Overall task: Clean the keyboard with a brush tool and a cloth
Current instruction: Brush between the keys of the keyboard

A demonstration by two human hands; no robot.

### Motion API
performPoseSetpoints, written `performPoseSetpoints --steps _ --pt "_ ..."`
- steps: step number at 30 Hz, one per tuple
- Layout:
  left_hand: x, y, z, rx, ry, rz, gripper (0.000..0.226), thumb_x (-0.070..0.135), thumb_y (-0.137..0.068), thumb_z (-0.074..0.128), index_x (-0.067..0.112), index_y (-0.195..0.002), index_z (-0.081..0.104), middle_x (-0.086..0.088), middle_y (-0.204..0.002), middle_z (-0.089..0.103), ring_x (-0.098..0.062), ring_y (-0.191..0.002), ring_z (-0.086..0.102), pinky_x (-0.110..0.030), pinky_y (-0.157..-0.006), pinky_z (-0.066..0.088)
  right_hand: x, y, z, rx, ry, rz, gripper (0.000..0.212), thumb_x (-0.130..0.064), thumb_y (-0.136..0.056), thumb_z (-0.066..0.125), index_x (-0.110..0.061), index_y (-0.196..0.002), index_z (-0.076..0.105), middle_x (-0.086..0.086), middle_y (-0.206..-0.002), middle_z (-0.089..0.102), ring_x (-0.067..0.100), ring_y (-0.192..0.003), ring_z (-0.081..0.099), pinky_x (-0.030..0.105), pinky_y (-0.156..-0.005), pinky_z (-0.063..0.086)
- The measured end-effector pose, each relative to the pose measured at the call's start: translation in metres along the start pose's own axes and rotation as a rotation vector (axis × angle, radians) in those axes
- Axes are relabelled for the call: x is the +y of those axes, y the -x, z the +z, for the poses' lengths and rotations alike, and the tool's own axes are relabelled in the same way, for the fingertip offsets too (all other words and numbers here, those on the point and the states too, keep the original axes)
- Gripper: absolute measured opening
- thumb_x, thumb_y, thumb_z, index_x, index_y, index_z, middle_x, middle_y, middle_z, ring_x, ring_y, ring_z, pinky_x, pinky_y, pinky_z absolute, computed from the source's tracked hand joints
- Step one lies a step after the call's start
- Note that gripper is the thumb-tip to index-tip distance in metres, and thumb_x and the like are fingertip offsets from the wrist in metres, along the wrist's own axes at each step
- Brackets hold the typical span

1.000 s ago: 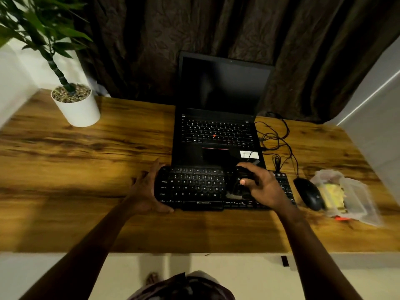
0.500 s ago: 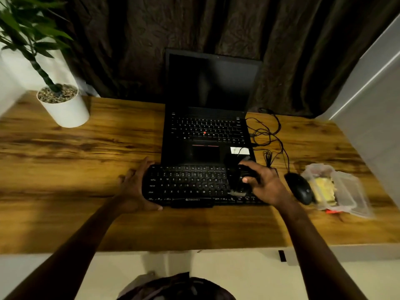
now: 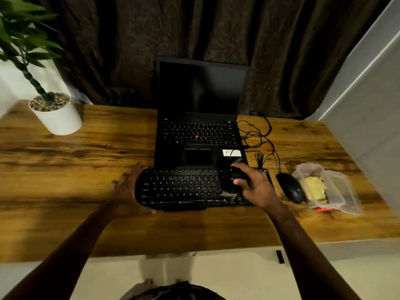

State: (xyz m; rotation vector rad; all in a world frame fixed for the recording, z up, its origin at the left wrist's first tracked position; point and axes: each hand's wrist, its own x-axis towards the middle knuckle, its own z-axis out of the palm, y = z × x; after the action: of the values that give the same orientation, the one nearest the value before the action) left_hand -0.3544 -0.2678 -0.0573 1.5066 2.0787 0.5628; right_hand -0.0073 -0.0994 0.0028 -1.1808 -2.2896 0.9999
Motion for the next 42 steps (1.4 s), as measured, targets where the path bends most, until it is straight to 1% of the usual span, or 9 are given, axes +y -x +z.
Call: performPoseSetpoints --steps 6,8,15,19,23,30,33,39,42 --pt "-0.005 -0.002 0.004 0.006 -0.011 -0.021 0.154 0.074 -0.027 0.078 0.050 -0.150 -0.012 0.005 -0.155 0.034 -0.025 -0.136 0.029 -0.043 -0.102 0.022 -0.004 -0.006 0.037 -0.078 0.056 -0.009 0.050 -0.036 -0.094 0.060 -0.064 -0.130 0.039 0.009 -0.121 0.057 0.028 -0.105 0.063 0.046 -0.072 0.063" --pt "-0.003 -0.002 0.004 0.005 -0.014 -0.014 0.153 0.074 -0.027 0.077 0.048 -0.150 -0.011 0.007 -0.156 0.032 -0.025 -0.136 0.029 -0.042 -0.101 0.022 -0.012 -0.010 0.049 -0.083 0.056 -0.043 0.050 -0.035 -0.095 0.059 -0.064 -0.130 0.039 0.008 -0.118 0.058 0.028 -0.104 0.062 0.047 -0.075 0.062" --pt "-0.001 -0.001 0.001 0.000 0.003 -0.008 0.155 0.067 -0.029 0.083 0.043 -0.153 -0.008 0.008 -0.154 0.034 -0.022 -0.133 0.029 -0.034 -0.093 0.018 -0.027 -0.020 0.045 0.061 0.057 -0.054 0.049 -0.017 -0.097 0.057 -0.037 -0.140 0.045 0.004 -0.120 0.061 0.020 -0.104 0.064 0.040 -0.076 0.063" --pt "-0.006 -0.002 0.002 -0.004 0.030 0.000 0.148 0.069 -0.028 0.085 0.068 -0.137 -0.016 0.007 -0.151 0.037 -0.025 -0.130 0.032 -0.044 -0.102 0.027 -0.035 -0.019 0.054 -0.038 0.021 -0.092 0.049 -0.015 -0.096 0.060 -0.034 -0.139 0.047 0.009 -0.119 0.064 0.018 -0.099 0.068 0.037 -0.073 0.063" --pt "-0.006 -0.001 0.001 -0.013 0.016 0.018 0.148 0.071 -0.028 0.084 0.071 -0.132 -0.022 0.023 -0.145 0.030 -0.025 -0.128 0.034 -0.043 -0.098 0.028 -0.040 -0.020 0.049 -0.040 -0.009 -0.094 0.045 -0.013 -0.098 0.058 -0.027 -0.139 0.049 0.003 -0.111 0.062 0.014 -0.091 0.067 0.030 -0.068 0.063" --pt "-0.005 -0.002 0.000 -0.016 -0.025 -0.004 0.149 0.076 -0.027 0.078 0.067 -0.132 -0.026 0.013 -0.157 0.029 -0.025 -0.130 0.033 -0.042 -0.099 0.028 -0.031 -0.025 0.041 0.091 0.068 -0.045 0.050 -0.013 -0.097 0.059 -0.027 -0.143 0.046 0.001 -0.113 0.058 0.004 -0.086 0.060 0.020 -0.067 0.060" --pt "-0.006 -0.003 0.001 -0.012 -0.042 -0.010 0.150 0.077 -0.028 0.077 0.059 -0.143 -0.018 0.013 -0.157 0.028 -0.026 -0.130 0.034 -0.045 -0.100 0.030 -0.031 -0.018 0.056 0.004 0.020 -0.087 0.044 -0.023 -0.098 0.058 -0.042 -0.137 0.047 0.006 -0.117 0.061 0.013 -0.096 0.065 0.031 -0.070 0.063" --pt "-0.007 -0.002 0.003 0.007 -0.035 -0.023 0.151 0.075 -0.030 0.077 0.046 -0.151 -0.008 0.007 -0.155 0.033 -0.027 -0.135 0.030 -0.046 -0.105 0.021 -0.023 -0.013 0.035 0.010 0.008 -0.061 0.042 -0.018 -0.098 0.058 -0.031 -0.138 0.049 0.010 -0.115 0.063 0.020 -0.094 0.069 0.030 -0.061 0.062" --pt "-0.006 -0.003 0.003 0.002 -0.004 -0.037 0.151 0.064 -0.036 0.088 0.044 -0.152 -0.007 0.004 -0.158 0.028 -0.031 -0.140 0.024 -0.052 -0.112 0.016 -0.014 -0.008 0.024 0.064 0.046 -0.026 0.044 -0.015 -0.098 0.059 -0.024 -0.141 0.049 0.012 -0.114 0.065 0.016 -0.087 0.069 0.019 -0.060 0.058"
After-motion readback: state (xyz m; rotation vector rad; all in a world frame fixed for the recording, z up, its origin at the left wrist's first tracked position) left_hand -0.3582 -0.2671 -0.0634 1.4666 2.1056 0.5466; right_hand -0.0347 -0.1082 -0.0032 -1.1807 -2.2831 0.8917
